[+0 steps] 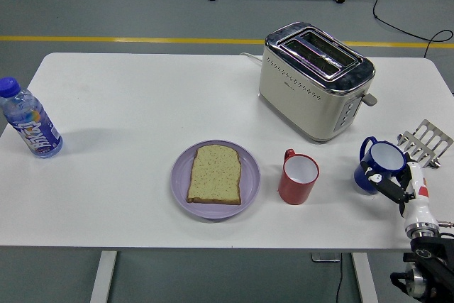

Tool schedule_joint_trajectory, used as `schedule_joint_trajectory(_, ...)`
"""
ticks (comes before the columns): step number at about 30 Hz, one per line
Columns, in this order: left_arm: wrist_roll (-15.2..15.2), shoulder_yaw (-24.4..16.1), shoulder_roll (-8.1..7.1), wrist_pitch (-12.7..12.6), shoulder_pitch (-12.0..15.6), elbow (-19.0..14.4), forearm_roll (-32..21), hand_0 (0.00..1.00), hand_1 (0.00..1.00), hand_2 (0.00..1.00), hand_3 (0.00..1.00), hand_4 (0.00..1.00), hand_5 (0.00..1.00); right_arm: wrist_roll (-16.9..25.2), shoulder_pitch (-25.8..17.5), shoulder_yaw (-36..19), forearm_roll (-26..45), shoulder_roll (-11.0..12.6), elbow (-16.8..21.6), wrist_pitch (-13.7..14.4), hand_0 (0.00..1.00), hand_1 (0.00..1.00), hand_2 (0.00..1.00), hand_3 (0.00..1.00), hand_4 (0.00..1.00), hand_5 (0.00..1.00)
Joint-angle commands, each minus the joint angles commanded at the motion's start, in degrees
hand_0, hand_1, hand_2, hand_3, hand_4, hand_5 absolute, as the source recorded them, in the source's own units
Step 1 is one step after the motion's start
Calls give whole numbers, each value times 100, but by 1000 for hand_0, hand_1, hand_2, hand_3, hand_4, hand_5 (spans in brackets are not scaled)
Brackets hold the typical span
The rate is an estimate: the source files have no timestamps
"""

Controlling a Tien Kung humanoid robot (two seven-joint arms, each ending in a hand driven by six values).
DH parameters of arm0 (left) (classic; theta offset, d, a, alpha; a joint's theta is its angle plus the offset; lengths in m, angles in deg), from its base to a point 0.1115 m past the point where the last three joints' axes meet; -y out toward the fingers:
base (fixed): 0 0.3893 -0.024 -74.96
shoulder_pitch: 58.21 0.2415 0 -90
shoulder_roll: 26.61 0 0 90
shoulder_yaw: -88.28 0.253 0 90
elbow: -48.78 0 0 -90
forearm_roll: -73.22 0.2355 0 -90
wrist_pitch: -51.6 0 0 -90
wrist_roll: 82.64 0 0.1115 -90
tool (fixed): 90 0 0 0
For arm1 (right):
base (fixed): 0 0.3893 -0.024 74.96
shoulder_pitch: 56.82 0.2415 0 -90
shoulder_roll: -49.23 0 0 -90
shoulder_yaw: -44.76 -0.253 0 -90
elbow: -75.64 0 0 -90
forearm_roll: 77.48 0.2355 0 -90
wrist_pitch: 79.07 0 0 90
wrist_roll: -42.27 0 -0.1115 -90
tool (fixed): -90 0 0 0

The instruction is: Pick up the cup,pour liquid into bread,place the cup on the desk

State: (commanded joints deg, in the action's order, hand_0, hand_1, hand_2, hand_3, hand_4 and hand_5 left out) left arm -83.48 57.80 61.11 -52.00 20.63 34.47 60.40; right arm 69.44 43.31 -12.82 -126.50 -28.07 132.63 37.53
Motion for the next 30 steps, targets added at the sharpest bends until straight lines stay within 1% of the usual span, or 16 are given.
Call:
schedule_joint_trajectory(3,-2,-3,1,1,5,0,7,690,756,773,611,396,998,-14,-11,-91,-95,4,65,12,547,540,591,696,734,12)
schedule_joint_trajectory(4,-2,-4,1,2,8,0,10,690,756,773,611,396,998,-31,-13,-119,-136,12,102,14,488,498,568,677,731,10)
schedule_joint_trajectory(7,-1,-3,2,5,16,1,10,690,756,773,611,396,998,-43,-9,-167,-261,43,213,29,488,498,568,677,731,10)
schedule_joint_trajectory(9,13,23,-1,15,17,3,-29,690,756,773,611,396,998,-59,27,-192,-359,89,355,38,488,498,568,677,731,10)
schedule_joint_trajectory(10,15,28,-2,16,17,3,-36,690,756,773,611,396,998,-62,33,-195,-370,95,377,40,471,480,560,663,730,9)
schedule_joint_trajectory(15,41,78,-9,27,6,7,-120,690,756,773,611,396,998,-179,126,-170,-384,197,646,-36,471,480,560,663,730,9)
schedule_joint_trajectory(18,53,95,-9,30,2,9,-157,690,756,773,611,396,998,-217,165,-179,-412,225,725,-56,465,476,558,649,730,10)
schedule_joint_trajectory(25,72,137,-17,42,-7,11,-218,690,756,773,611,396,998,-434,364,-103,-461,367,968,-91,463,472,555,645,725,4)
schedule_joint_trajectory(30,80,156,-23,47,-14,13,-252,690,756,773,611,396,998,-719,483,-77,-645,458,1258,-84,456,465,552,640,729,6)
